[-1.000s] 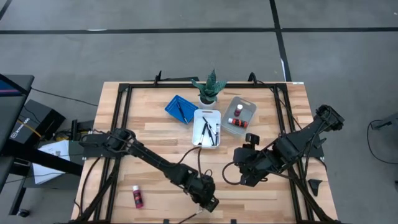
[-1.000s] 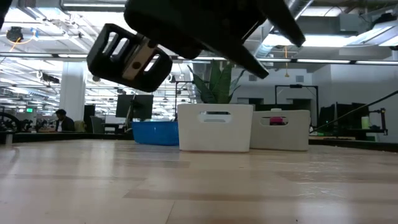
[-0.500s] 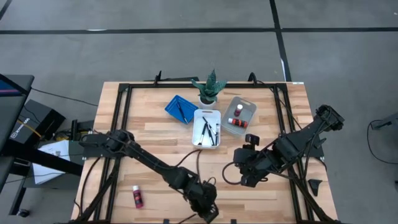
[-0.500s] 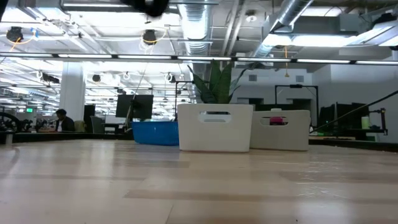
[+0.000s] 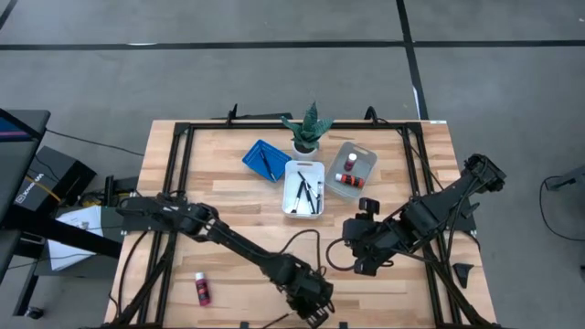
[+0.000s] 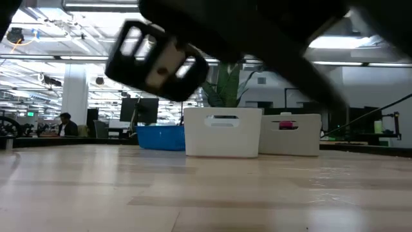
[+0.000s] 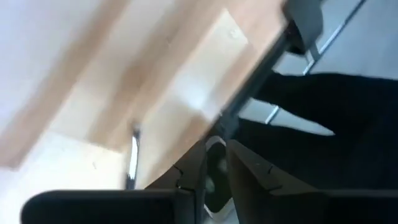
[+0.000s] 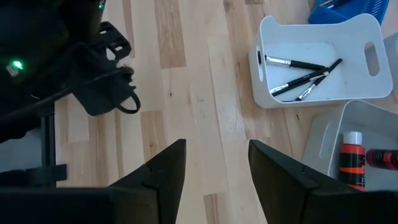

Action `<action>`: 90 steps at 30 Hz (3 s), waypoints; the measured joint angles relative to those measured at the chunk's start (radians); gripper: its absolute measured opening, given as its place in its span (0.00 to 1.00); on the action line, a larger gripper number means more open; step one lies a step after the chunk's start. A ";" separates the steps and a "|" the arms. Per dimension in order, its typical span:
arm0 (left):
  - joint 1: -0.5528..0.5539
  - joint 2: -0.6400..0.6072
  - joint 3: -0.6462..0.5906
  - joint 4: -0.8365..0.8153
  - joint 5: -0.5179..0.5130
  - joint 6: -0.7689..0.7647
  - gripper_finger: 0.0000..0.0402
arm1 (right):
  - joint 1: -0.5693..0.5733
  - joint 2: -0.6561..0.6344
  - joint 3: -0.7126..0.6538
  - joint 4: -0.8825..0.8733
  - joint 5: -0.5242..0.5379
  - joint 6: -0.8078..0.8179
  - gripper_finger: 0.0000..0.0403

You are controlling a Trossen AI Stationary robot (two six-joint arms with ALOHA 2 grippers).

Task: Pick & Place Paint Supplies
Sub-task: Put the small black paint brush into the blue bin

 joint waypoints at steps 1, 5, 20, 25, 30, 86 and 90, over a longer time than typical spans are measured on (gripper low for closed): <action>0.000 0.002 -0.001 0.002 -0.018 0.002 0.14 | 0.000 0.000 0.000 -0.001 -0.001 -0.002 0.42; -0.003 -0.002 -0.001 -0.012 -0.081 0.016 0.14 | 0.000 0.000 0.000 0.000 -0.002 -0.007 0.42; 0.015 0.004 -0.024 -0.060 -0.097 0.074 0.14 | 0.000 0.000 0.000 0.003 -0.002 -0.016 0.42; 0.009 0.004 -0.024 -0.061 -0.099 0.113 0.14 | 0.000 0.000 0.000 0.003 -0.002 -0.011 0.42; 0.001 0.004 -0.024 -0.066 -0.101 0.118 0.14 | 0.000 0.000 0.000 0.003 -0.002 -0.008 0.42; 0.005 -0.056 -0.051 -0.342 -0.342 0.353 0.00 | 0.015 0.000 0.000 0.007 -0.002 0.074 0.42; 0.031 -0.069 -0.050 -0.384 -0.393 0.350 0.00 | 0.015 0.000 0.000 0.007 -0.002 0.075 0.42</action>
